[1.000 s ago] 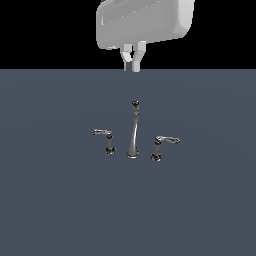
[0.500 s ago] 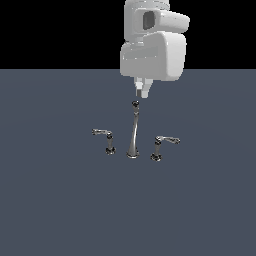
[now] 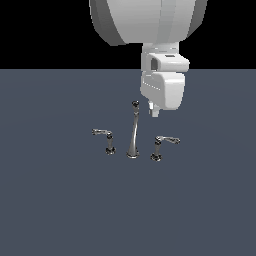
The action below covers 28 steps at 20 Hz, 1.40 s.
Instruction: Turn on the faucet by rotating a designated handle.
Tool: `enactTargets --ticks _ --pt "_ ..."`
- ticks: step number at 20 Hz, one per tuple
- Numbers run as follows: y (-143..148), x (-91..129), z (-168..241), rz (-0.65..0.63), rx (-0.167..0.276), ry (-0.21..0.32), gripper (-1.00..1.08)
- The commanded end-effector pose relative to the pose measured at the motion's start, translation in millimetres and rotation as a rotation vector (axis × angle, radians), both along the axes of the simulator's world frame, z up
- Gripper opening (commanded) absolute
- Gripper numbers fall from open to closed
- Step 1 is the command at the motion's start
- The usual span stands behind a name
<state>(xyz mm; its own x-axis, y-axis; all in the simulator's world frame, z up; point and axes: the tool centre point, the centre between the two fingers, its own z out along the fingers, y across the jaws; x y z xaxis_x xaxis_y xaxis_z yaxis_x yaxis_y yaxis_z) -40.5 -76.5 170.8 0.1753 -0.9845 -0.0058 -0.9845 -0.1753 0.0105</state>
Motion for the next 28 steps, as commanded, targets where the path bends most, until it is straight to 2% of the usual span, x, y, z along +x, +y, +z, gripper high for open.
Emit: enactTargets --ticks 1,8,14,25,28 --pt "-13 7 -17 -0.079 -0.002 -0.002 -1.00" --pt "-46 20 -56 -0.264 -0.007 -0.006 -1.00" --pt "-66 25 -78 -0.371 -0.008 -0.009 -1.00" --pt "-74 26 -86 -0.410 -0.007 -0.010 -1.00" --pt "-75 15 -86 -0.410 -0.007 -0.010 -1.00"
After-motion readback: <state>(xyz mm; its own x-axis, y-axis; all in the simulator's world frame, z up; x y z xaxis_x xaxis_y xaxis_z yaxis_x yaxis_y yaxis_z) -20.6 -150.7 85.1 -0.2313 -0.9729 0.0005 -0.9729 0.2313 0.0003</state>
